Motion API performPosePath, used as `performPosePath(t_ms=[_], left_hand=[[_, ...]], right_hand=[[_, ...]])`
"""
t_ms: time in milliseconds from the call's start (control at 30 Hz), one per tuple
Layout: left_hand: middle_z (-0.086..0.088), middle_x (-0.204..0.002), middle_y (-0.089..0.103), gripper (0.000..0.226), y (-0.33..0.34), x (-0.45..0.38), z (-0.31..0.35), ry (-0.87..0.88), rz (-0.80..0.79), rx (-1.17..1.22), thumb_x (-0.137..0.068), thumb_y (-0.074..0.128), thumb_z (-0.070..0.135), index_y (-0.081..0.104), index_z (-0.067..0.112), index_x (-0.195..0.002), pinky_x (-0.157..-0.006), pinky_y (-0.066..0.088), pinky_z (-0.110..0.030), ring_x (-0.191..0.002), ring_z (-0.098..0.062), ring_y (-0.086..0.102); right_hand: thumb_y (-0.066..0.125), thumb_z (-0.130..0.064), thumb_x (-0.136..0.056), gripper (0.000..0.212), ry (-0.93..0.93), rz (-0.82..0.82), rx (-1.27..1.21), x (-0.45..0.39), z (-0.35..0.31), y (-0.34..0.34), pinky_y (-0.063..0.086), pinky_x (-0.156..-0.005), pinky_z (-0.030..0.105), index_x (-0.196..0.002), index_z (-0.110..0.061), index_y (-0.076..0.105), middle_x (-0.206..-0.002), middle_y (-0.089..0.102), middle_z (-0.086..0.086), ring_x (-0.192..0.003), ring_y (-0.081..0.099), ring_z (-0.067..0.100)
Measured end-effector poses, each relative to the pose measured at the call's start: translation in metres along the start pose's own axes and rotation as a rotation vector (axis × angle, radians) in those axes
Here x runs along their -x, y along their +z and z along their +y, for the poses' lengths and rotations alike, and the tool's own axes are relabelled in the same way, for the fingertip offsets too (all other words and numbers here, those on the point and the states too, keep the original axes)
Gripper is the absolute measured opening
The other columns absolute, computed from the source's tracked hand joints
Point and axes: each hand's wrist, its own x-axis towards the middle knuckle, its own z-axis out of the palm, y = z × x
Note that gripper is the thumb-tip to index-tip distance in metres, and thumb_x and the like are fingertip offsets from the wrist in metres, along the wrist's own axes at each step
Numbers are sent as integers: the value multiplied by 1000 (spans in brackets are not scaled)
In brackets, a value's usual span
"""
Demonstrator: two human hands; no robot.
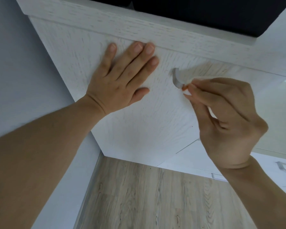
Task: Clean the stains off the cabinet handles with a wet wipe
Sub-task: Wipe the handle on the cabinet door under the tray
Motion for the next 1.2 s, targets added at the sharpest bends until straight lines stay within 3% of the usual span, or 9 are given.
performPosePath(t_ms=[333,567,800,1000,1133,1200], left_hand=[[-14,-159,-7,66,0,-1,0,-6,-1,-1,-101,18,44,6,3,-152,-119,0,-46,-147,-25,-3],[-14,-159,-6,66,1,-1,0,-5,9,8,-100,17,43,6,3,-152,-119,2,-46,-147,-25,-1],[-14,-159,-5,65,1,0,1,-2,11,0,-100,17,43,8,3,-152,-119,3,-46,-147,-25,0],[-14,-159,-5,66,0,0,1,3,1,-8,-101,18,43,9,4,-152,-119,2,-46,-147,-26,-1],[-14,-159,-2,65,1,0,0,0,10,-13,-101,18,43,11,4,-152,-119,2,-46,-147,-26,1],[-14,-159,-2,65,1,1,0,4,9,-12,-101,19,43,11,4,-152,-119,2,-46,-147,-25,2]], right_hand=[[71,0,-88,6,-2,9,12,-9,-10,17,47,-87,15,-87,4,75,-86,71,12,-84,60,23],[72,2,-87,3,76,19,44,-4,-16,12,47,-84,14,-90,3,72,-92,61,0,-87,60,20],[71,3,-87,3,50,0,42,-6,-15,9,42,-92,12,-89,5,72,-90,66,5,-87,61,21],[71,0,-88,6,57,14,82,-14,-21,27,47,-77,18,-84,1,75,-82,72,10,-82,58,21],[72,9,-81,12,109,-2,141,-21,-25,42,39,-68,20,-75,-1,73,-71,66,8,-77,48,19],[71,10,-82,12,82,-39,163,-18,-22,39,39,-69,19,-79,-1,74,-75,68,8,-80,48,19]])
